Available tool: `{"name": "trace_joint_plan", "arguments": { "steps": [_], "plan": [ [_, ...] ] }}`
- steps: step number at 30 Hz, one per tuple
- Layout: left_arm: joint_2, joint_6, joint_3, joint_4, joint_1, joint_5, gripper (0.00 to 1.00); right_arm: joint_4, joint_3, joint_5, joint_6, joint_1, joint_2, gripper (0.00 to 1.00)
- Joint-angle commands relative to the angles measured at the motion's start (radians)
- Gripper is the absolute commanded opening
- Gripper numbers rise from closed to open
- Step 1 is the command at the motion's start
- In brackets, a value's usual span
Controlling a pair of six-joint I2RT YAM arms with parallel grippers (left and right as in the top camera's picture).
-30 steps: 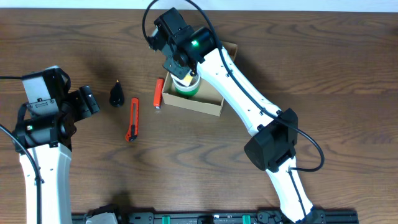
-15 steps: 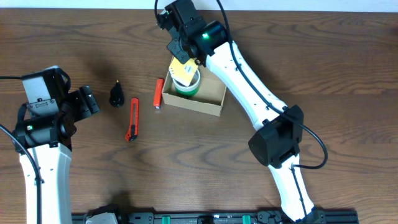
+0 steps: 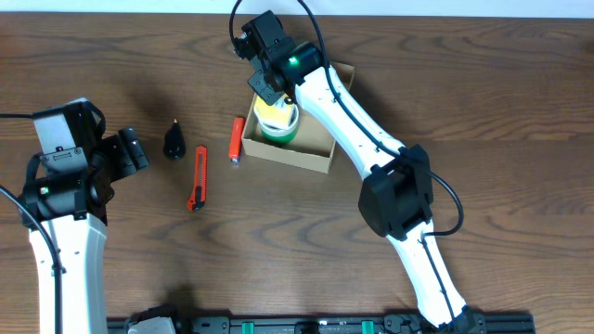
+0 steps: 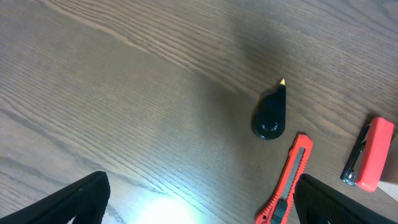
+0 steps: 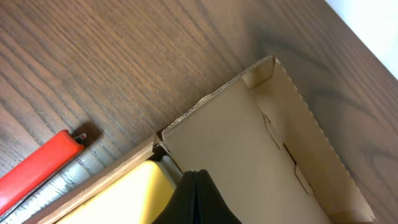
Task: Pack container
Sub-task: 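Press the notepad down into the box and open the right gripper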
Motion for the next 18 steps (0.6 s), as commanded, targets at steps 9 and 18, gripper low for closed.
{"name": "trace_joint_plan", "arguments": {
  "steps": [9,18],
  "plan": [
    [0.0,0.011,0.021,0.0,0.003,-0.003,0.95,-0.059,0.007,-0.009,0.019,-0.003,0.012,0.01],
    [0.0,0.011,0.021,-0.001,0.003,-0.003,0.95,-0.135,0.051,0.003,0.023,0.016,-0.041,0.01]
  ]
}}
